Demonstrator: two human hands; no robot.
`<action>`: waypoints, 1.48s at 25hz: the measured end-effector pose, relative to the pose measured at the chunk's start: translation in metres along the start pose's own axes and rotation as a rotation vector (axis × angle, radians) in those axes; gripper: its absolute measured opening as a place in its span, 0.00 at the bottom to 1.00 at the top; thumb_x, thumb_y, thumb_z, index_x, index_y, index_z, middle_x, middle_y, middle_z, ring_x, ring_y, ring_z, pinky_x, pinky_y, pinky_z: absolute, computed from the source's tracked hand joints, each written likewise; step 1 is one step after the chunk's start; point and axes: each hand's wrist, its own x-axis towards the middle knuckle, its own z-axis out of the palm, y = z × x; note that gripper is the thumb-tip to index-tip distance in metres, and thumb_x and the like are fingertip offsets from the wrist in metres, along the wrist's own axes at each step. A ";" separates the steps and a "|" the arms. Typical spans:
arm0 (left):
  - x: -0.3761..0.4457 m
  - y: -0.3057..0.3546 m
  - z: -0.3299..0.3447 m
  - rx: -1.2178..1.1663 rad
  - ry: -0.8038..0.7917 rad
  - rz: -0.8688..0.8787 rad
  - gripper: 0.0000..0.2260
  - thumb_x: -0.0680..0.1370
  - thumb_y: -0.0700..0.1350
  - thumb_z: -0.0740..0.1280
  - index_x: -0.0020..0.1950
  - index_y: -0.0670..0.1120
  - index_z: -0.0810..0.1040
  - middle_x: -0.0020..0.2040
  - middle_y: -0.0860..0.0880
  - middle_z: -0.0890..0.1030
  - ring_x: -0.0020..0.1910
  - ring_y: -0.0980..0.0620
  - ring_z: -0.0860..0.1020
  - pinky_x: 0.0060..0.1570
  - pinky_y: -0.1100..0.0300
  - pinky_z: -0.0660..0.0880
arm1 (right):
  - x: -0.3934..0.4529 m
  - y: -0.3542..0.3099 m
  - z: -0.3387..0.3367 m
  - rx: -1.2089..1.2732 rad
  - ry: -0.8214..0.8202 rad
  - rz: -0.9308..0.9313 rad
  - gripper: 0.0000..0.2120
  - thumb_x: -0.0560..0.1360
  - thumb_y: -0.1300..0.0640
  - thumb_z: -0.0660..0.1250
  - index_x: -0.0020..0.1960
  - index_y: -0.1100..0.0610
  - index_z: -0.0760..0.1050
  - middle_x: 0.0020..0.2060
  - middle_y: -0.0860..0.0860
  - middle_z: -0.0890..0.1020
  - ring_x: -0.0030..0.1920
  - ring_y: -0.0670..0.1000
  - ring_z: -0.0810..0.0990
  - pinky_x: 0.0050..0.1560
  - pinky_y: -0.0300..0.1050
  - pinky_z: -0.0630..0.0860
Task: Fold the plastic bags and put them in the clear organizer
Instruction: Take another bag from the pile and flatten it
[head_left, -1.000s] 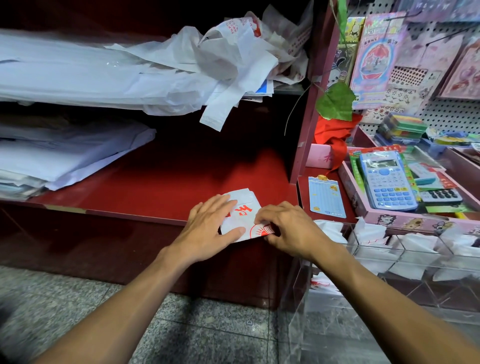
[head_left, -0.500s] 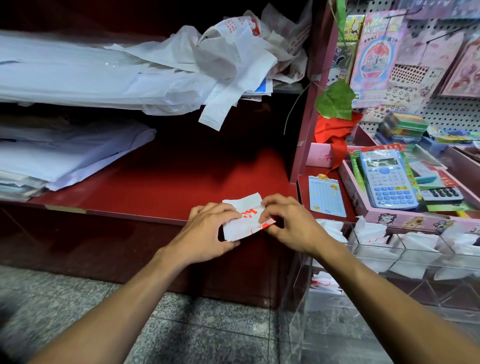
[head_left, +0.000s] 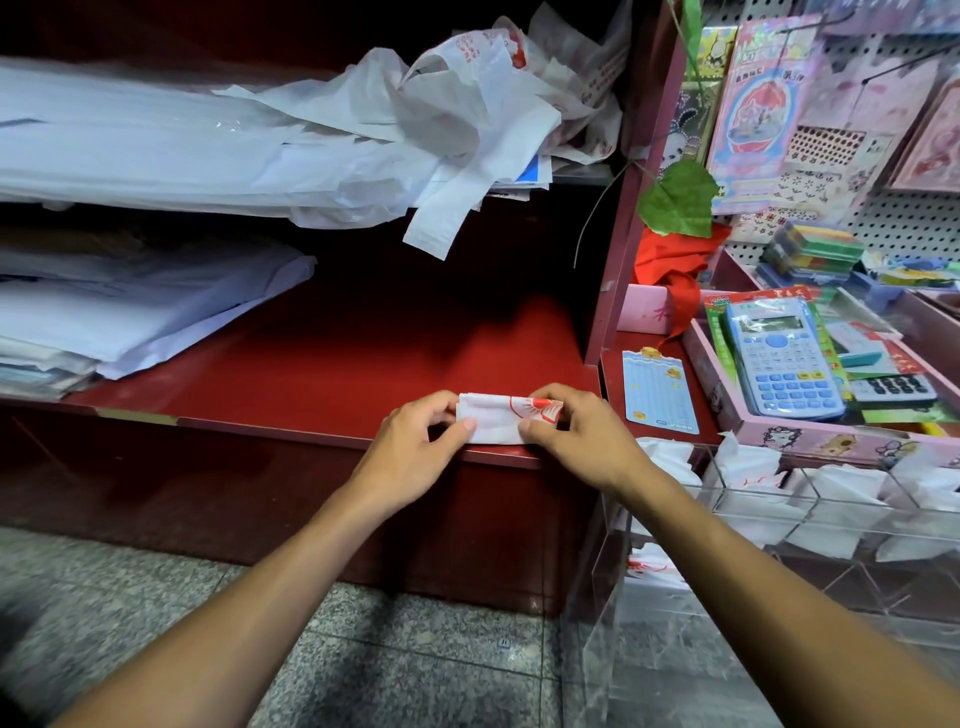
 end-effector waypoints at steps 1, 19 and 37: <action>0.001 0.001 0.001 0.016 0.038 -0.023 0.12 0.75 0.57 0.64 0.45 0.50 0.79 0.41 0.54 0.83 0.45 0.55 0.81 0.53 0.52 0.76 | 0.001 0.002 0.001 0.060 0.009 0.034 0.05 0.73 0.52 0.71 0.49 0.48 0.78 0.39 0.45 0.83 0.41 0.47 0.80 0.47 0.47 0.76; -0.001 -0.001 0.013 0.632 -0.157 0.201 0.24 0.77 0.58 0.67 0.72 0.52 0.71 0.71 0.57 0.71 0.69 0.52 0.66 0.67 0.53 0.57 | -0.005 -0.002 0.014 -0.721 -0.134 -0.272 0.25 0.80 0.39 0.53 0.70 0.49 0.71 0.68 0.46 0.74 0.59 0.54 0.70 0.56 0.51 0.66; -0.001 0.148 0.067 -0.545 -0.051 -0.068 0.08 0.74 0.36 0.72 0.46 0.49 0.83 0.43 0.53 0.86 0.41 0.58 0.82 0.44 0.62 0.77 | -0.096 -0.022 -0.100 0.565 0.042 0.171 0.06 0.76 0.64 0.70 0.51 0.58 0.80 0.37 0.50 0.83 0.34 0.44 0.77 0.34 0.36 0.71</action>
